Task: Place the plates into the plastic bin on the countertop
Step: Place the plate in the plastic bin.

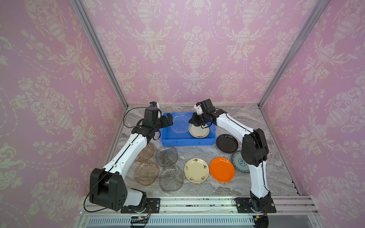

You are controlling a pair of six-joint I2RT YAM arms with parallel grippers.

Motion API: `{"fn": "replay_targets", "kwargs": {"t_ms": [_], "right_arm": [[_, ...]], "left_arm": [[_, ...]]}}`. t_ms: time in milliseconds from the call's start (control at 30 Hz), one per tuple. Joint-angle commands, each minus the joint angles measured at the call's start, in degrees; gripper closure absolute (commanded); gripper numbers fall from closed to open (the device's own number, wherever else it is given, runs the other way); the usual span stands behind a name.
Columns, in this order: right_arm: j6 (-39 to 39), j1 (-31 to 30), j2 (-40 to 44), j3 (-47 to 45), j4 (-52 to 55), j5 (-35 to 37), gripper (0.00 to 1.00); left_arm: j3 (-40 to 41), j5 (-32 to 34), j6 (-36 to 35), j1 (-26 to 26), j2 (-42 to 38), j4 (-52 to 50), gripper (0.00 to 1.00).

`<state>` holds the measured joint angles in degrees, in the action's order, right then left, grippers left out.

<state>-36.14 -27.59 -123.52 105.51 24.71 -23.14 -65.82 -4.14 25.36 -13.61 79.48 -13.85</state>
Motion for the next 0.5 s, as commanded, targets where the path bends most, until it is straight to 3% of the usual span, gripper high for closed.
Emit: {"fn": "replay_targets", "kwargs": {"t_ms": [0, 467], "right_arm": [[-3.78, -0.45, -2.96, 1.64, -2.43, -1.95, 1.00], [-5.38, -1.66, -12.27, 8.30, -1.43, -2.83, 1.00]], "left_arm": [[2.11, -2.93, 0.49, 0.43, -0.38, 3.07, 0.01], [4.74, -4.21, 2.06, 0.59, 1.59, 5.06, 0.01]]}}
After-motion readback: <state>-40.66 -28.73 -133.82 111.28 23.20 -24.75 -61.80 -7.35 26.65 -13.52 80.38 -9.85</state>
